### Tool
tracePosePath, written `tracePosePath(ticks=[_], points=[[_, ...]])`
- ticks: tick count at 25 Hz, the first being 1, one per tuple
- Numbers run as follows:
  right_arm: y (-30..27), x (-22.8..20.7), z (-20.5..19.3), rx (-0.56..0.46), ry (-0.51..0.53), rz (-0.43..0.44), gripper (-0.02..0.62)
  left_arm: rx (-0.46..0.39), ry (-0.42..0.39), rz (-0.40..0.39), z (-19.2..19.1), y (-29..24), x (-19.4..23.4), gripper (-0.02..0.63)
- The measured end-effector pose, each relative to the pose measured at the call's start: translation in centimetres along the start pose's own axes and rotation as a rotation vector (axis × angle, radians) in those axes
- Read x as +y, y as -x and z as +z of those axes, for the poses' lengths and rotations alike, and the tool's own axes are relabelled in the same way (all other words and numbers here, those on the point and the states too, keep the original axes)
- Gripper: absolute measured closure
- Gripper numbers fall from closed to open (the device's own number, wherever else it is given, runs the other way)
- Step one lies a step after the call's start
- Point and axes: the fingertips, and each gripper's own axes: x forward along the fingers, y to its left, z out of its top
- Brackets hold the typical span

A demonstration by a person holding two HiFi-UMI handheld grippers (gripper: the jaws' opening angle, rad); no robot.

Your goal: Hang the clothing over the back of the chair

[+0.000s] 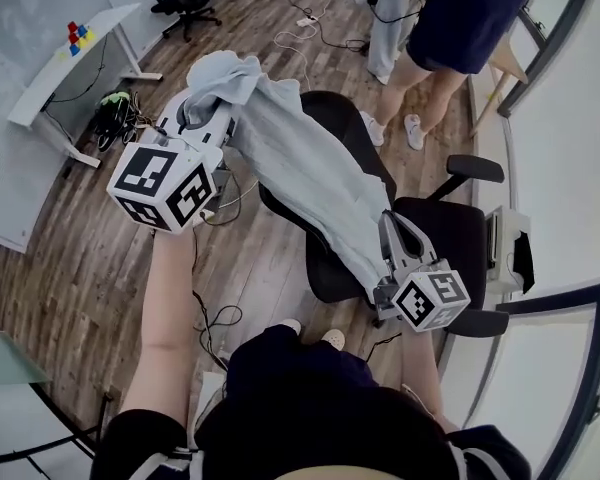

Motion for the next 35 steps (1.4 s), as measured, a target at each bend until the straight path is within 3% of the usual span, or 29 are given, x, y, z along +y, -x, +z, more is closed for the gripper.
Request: tracePosePath(ticks=[10,22,27,35], points=[[-5.6,3.9,2.4,-0.018,0.065,0.132,0.568,0.045,-0.015,0.231,-1.3,7.7,8.5,0.583],[-11.0,9.5,2.3,-0.025,0.136,0.210,0.569,0.090,0.061,0.468,-5.8,18.1,19.2,0.581],[-12.3,10.6,2.2,-0.029,0.149,0.179,0.569,0.170,0.084,0.474,-10.3,18.9,21.4,0.572],[-11.3,10.0,2.5,-0.024,0.168,0.074,0.569,0.244,0.187,0.373,-18.4,16.9,19.4,0.571]])
